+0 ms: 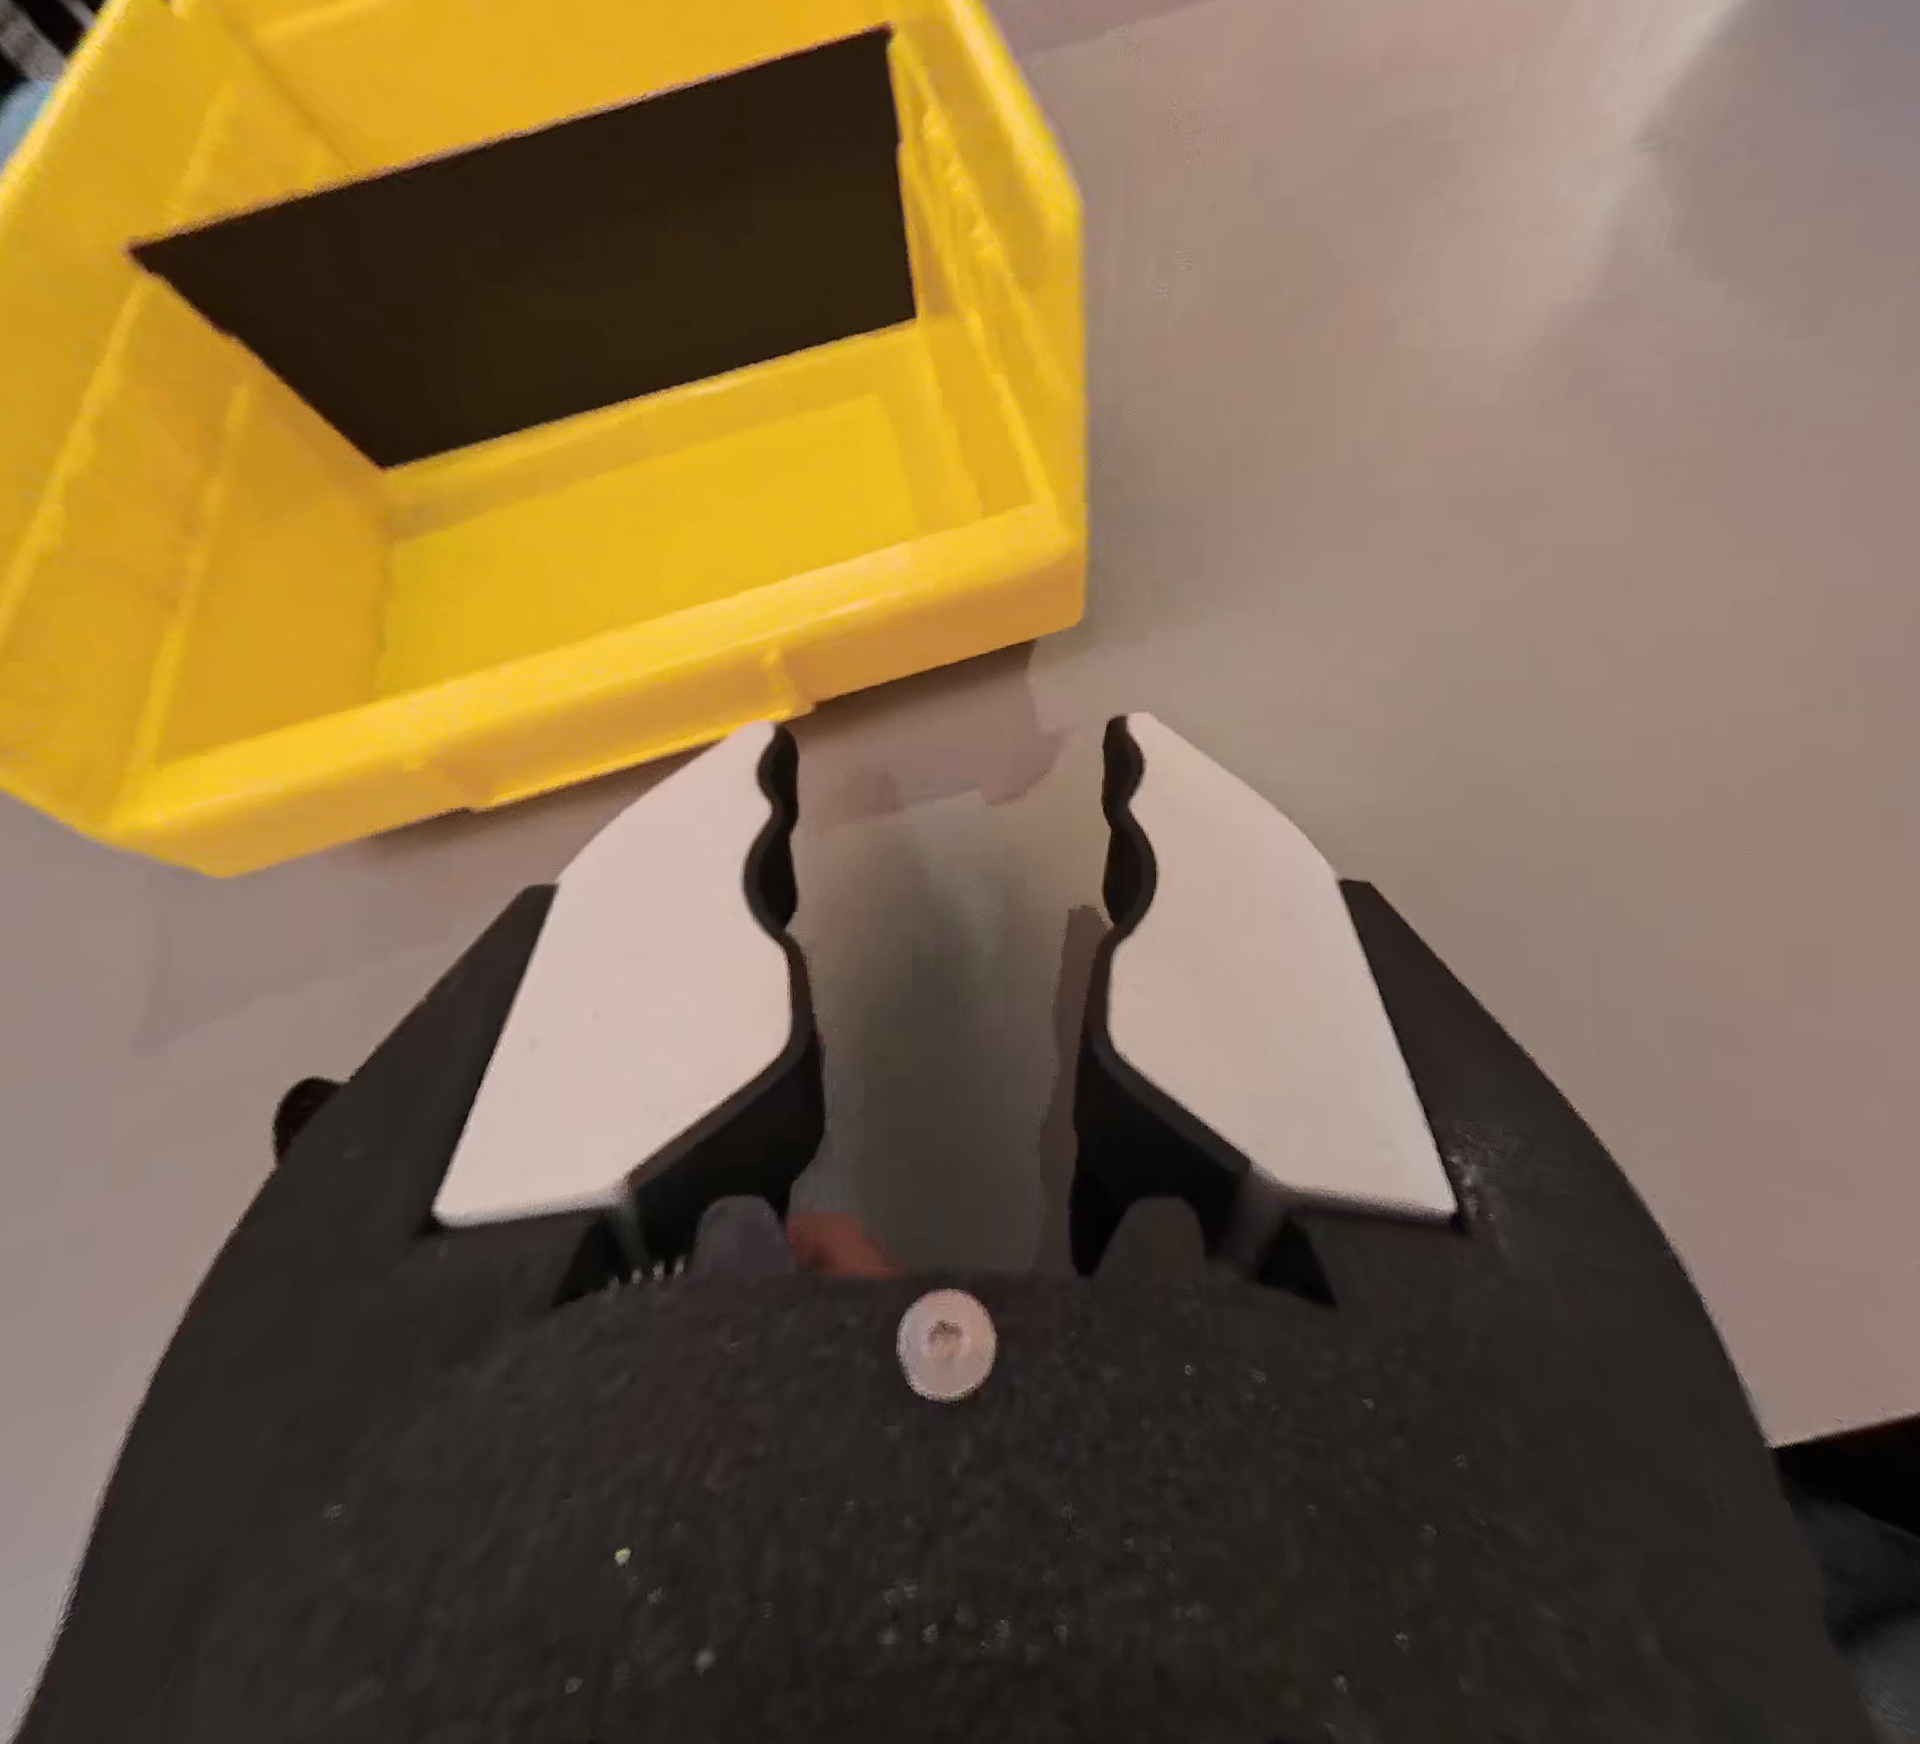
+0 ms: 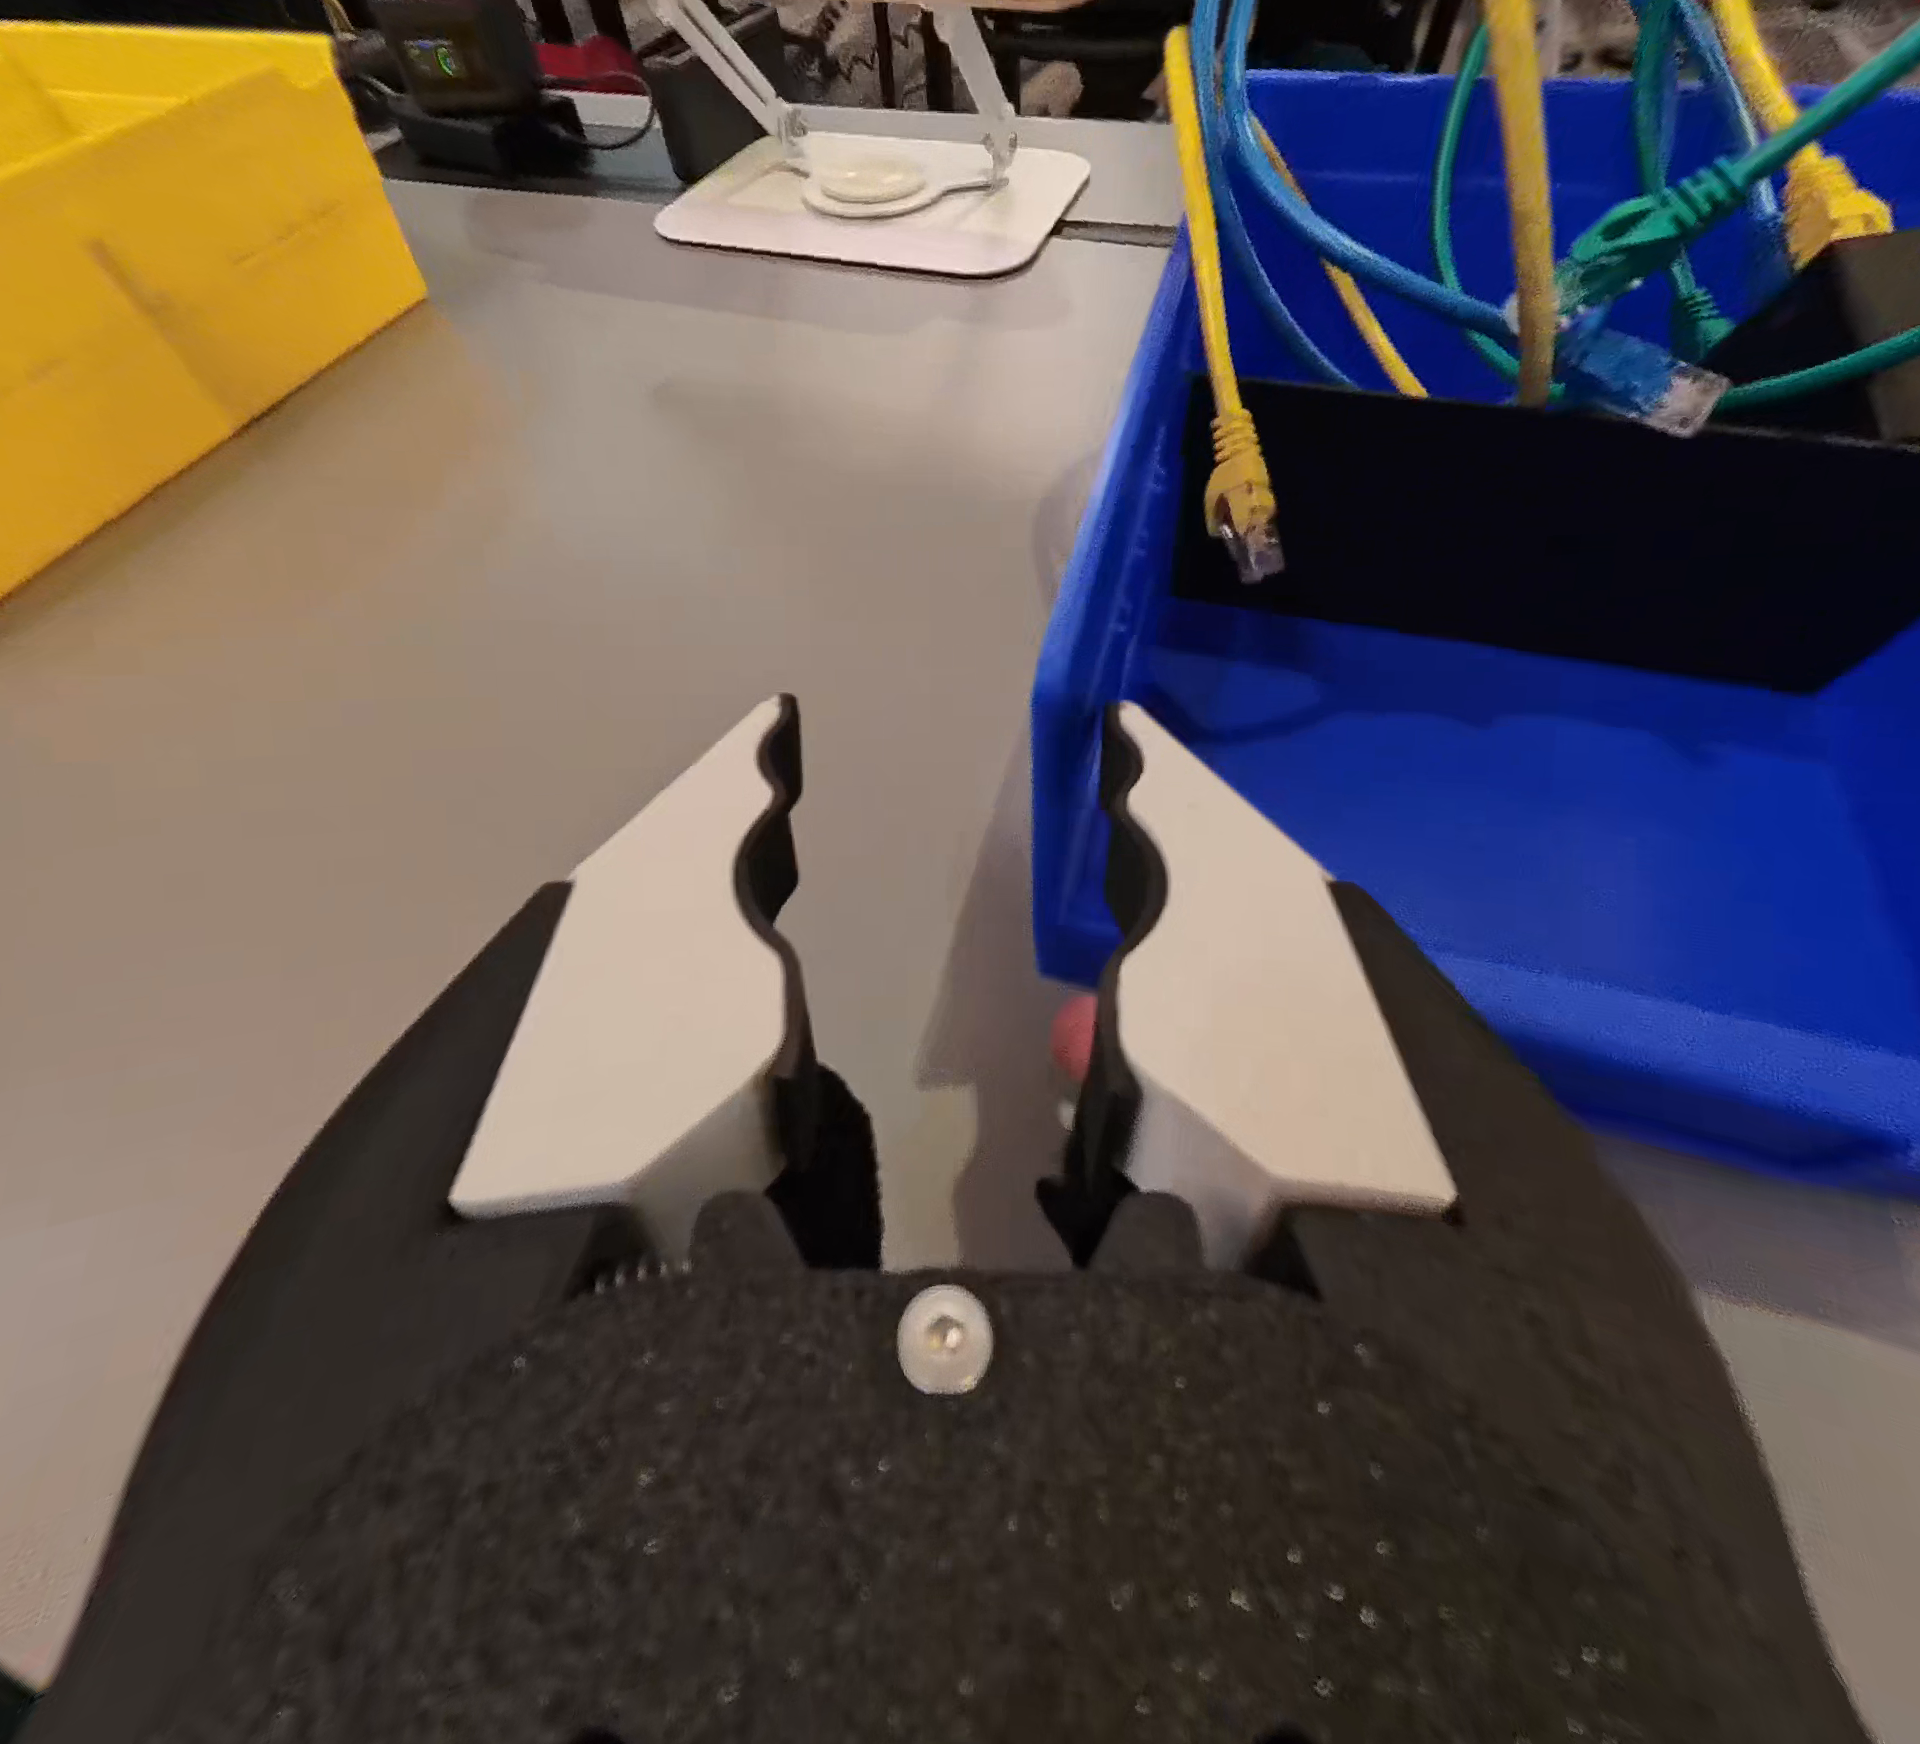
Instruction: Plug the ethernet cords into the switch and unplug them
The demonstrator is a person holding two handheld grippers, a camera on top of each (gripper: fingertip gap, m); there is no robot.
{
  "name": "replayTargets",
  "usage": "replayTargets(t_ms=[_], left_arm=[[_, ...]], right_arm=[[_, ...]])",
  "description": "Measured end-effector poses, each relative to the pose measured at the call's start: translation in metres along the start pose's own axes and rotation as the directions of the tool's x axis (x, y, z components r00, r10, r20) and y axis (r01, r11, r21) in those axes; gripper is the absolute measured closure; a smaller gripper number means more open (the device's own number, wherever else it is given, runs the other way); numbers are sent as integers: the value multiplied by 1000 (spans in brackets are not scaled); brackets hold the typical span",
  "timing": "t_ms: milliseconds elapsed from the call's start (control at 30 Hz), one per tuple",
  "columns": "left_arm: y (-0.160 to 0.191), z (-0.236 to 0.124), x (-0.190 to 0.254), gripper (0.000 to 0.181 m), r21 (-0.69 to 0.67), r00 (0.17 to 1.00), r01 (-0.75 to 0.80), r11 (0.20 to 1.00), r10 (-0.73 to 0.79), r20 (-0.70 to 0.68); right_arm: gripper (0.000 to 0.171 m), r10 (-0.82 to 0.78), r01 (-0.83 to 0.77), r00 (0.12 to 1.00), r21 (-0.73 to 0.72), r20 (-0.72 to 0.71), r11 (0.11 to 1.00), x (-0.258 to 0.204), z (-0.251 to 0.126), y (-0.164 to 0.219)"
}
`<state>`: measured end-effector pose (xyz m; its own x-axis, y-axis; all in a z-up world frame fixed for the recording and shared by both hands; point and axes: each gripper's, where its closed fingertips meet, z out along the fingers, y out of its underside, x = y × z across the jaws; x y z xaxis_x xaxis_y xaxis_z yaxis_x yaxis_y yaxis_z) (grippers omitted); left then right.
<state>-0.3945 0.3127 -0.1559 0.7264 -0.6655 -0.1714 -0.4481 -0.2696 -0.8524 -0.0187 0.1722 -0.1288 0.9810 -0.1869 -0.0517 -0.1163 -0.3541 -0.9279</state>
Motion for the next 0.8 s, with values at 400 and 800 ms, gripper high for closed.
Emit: replayTargets(t_ms=[400,800], left_arm=[[-31,-20,134,121,137,926,-36,990,85,-369],[-105,25,298,119,110,887,47,993,9,-462]], right_arm=[[120,-103,74,976,152,191,986,-82,-61,-13],[121,89,-30,887,135,-453,990,86,-122,20]])
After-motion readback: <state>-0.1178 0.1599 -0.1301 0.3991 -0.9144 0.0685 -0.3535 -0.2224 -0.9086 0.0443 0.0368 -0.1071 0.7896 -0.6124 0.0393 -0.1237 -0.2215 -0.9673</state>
